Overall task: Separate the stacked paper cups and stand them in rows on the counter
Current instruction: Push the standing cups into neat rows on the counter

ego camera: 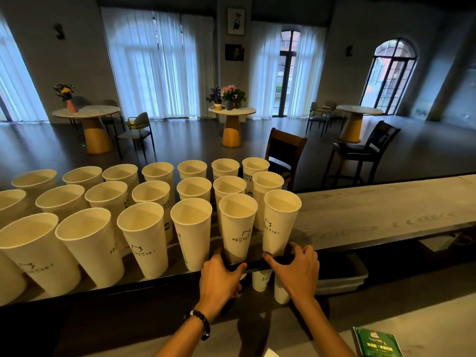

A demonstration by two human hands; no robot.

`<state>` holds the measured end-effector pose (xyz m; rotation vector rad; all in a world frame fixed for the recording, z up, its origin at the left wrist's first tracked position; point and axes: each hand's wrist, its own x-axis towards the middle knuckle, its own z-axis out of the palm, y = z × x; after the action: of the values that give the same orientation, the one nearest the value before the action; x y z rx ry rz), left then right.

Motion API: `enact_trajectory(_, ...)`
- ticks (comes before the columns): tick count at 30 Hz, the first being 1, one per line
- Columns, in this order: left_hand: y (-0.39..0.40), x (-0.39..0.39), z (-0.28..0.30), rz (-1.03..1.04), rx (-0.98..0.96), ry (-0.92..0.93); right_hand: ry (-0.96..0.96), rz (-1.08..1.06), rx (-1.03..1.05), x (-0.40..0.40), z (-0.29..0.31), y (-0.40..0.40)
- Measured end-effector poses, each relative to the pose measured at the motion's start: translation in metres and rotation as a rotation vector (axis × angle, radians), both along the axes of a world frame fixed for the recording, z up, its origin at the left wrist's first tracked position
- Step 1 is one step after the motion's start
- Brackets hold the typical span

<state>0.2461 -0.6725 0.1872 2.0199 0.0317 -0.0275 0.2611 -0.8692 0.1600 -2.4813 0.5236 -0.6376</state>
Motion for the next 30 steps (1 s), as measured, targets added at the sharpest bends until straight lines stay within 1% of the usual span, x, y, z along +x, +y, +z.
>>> enact_trajectory(5,0.002,-0.002,0.002,-0.019,-0.003,0.007,0.02,0.034,0.048,-0.001,0.002,-0.003)
enact_trajectory(8,0.008,-0.009,0.009,-0.027,0.02,0.029,-0.012,0.103,0.222,-0.007,0.01,-0.004)
enact_trajectory(11,0.017,-0.021,0.025,-0.04,0.031,0.018,-0.153,0.128,0.279,-0.017,0.019,-0.011)
enact_trajectory(14,0.023,-0.033,0.051,-0.068,0.036,-0.064,-0.288,0.171,0.346,-0.025,0.028,-0.019)
enact_trajectory(17,0.03,-0.043,0.08,-0.148,0.014,-0.153,-0.433,0.179,0.443,-0.035,0.047,-0.022)
enact_trajectory(20,0.048,-0.044,0.119,-0.227,-0.02,-0.222,-0.562,0.191,0.439,-0.042,0.078,-0.02)
enact_trajectory(22,0.066,-0.038,0.147,-0.192,-0.037,-0.305,-0.611,0.216,0.405,-0.044,0.103,-0.019)
enact_trajectory(25,0.104,-0.025,0.19,-0.08,0.015,-0.45,-0.601,0.306,0.321,-0.038,0.145,-0.014)
enact_trajectory(28,0.142,-0.003,0.218,-0.019,0.105,-0.536,-0.488,0.342,0.301,-0.021,0.184,-0.009)
enact_trajectory(30,0.168,0.016,0.226,0.017,0.168,-0.549,-0.376,0.409,0.27,0.001,0.206,0.004)
